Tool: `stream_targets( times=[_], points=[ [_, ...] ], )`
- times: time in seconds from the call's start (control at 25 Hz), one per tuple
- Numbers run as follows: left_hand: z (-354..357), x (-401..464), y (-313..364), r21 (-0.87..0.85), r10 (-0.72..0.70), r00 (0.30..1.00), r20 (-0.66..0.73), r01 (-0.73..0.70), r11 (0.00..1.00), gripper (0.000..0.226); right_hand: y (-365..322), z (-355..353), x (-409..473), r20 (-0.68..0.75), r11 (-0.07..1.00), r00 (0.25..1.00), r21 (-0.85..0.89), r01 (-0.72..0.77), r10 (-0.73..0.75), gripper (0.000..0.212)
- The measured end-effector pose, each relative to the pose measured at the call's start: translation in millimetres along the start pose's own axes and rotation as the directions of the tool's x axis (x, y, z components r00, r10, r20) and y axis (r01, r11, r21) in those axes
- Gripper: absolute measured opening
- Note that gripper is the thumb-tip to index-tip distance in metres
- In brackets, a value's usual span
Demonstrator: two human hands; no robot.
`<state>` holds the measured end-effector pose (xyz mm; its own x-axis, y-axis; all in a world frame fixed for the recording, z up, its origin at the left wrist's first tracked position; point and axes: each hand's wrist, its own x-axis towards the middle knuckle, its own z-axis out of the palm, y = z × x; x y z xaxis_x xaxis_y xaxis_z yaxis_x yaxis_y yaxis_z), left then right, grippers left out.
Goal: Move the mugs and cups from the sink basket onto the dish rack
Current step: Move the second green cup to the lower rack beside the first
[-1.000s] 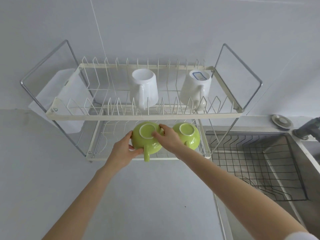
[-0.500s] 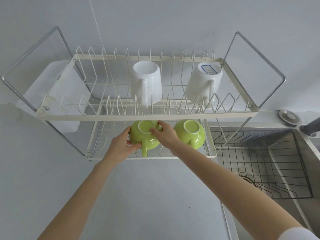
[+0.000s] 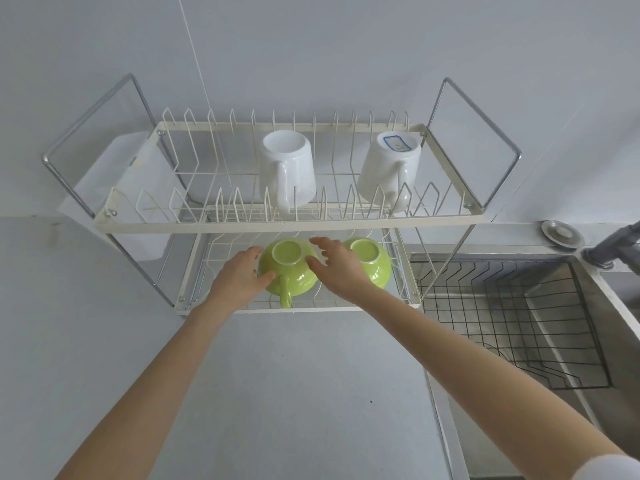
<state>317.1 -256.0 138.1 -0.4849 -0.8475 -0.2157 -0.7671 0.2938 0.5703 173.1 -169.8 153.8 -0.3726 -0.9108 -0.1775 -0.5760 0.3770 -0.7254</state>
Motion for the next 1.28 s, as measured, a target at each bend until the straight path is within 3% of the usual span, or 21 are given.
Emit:
stream_targets(
  times=[0.16, 0.32, 0.68, 1.28],
  points=[
    [8.0, 3.4, 7.8, 0.003, 0.063, 0.998, -0.007, -0.063, 0.998, 0.071, 19.6, -19.1, -6.2, -0.107, 0.978, 0.991, -0.197, 0.063, -0.085, 0.05],
    [20.0, 9.4, 14.9, 0.0, 0.099, 0.995, 0.012, -0.099, 0.995, 0.084, 45.9, -28.1, -8.6, -0.079, 0.918, 0.997, -0.395, -0.037, 0.006, 0.07],
    [33.2, 9.7, 24.2, 0.12, 0.11, 0.994, -0.027, -0.106, 0.987, 0.074, 66.0, -32.3, -7.7, -0.062, 0.942, 0.997, -0.33, -0.059, 0.041, 0.072],
    [44.2, 4.0, 37.0, 0.154, 0.117, 0.993, 0.031, -0.121, 0.981, 0.076, 77.0, -39.0, -15.1, -0.001, 0.893, 1.0, -0.451, -0.001, 0.001, 0.076]
  ],
)
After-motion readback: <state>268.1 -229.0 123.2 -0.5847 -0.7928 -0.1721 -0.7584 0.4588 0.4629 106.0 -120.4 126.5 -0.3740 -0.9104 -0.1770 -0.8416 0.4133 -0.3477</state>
